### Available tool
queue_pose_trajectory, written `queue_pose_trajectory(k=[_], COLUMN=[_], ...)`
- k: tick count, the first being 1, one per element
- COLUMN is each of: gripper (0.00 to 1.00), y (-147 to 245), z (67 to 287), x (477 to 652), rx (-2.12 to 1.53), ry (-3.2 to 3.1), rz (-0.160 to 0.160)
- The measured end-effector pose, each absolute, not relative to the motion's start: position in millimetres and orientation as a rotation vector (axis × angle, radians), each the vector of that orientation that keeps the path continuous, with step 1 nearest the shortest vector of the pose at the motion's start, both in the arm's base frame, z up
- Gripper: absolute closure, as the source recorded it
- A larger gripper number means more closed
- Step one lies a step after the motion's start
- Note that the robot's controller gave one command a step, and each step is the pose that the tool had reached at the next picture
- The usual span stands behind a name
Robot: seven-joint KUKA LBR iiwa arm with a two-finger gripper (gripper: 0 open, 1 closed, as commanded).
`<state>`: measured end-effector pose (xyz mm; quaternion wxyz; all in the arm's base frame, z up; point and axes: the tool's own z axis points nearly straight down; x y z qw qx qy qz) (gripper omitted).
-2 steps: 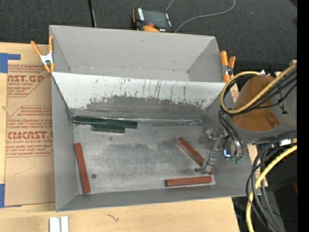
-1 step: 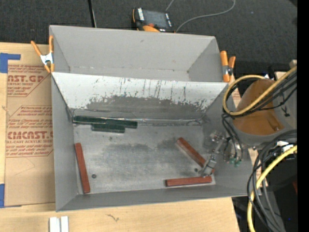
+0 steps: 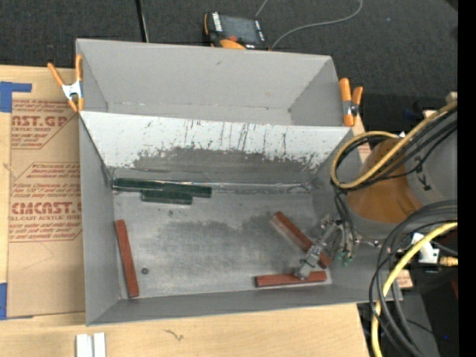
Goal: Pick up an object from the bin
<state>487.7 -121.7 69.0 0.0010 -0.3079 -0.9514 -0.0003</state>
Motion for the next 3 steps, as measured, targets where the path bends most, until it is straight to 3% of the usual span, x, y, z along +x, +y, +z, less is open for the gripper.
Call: queue_pose_trajectory(k=[1,2,3], gripper=[0.00,1.00,1.00], y=[-122,-121,-121], z=[69,69,100], x=[487.9,488.2,488.8], rx=[-0.966,-0.966,-0.965], ry=[-2.989,-2.990,-2.992], rz=[0.001,0.000,-0.001])
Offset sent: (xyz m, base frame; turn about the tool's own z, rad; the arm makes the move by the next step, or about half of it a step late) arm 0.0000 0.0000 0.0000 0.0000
